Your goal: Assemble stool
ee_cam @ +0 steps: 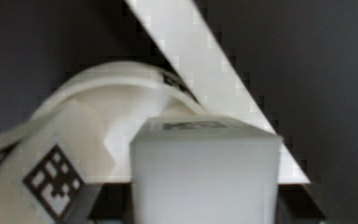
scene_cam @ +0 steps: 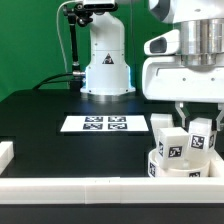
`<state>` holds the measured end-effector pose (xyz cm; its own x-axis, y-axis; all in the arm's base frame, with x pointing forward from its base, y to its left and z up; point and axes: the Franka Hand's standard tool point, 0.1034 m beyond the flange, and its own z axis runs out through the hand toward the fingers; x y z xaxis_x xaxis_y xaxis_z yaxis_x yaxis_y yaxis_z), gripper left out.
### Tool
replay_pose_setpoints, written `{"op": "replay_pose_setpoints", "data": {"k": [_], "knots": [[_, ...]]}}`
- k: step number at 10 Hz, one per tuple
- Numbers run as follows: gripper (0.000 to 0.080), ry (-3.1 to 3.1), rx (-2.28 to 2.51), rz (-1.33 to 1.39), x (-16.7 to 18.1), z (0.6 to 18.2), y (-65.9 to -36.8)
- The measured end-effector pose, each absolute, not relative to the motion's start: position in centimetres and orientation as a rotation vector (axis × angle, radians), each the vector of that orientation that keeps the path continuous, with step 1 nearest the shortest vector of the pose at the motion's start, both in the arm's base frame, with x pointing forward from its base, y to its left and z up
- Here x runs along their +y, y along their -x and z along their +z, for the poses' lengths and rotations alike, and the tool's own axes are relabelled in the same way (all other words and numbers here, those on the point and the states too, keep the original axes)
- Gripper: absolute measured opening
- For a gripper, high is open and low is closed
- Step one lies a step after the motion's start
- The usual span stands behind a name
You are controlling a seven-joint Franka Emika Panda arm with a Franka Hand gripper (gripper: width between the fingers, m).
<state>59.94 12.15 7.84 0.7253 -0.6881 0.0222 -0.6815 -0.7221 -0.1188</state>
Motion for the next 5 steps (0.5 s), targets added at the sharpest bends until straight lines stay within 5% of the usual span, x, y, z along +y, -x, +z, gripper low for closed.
{"op": "replay_pose_setpoints", "data": {"k": [5], "knots": [[0.0343, 2.472, 1.631, -0.001, 12.38, 7.87, -59.95]]}}
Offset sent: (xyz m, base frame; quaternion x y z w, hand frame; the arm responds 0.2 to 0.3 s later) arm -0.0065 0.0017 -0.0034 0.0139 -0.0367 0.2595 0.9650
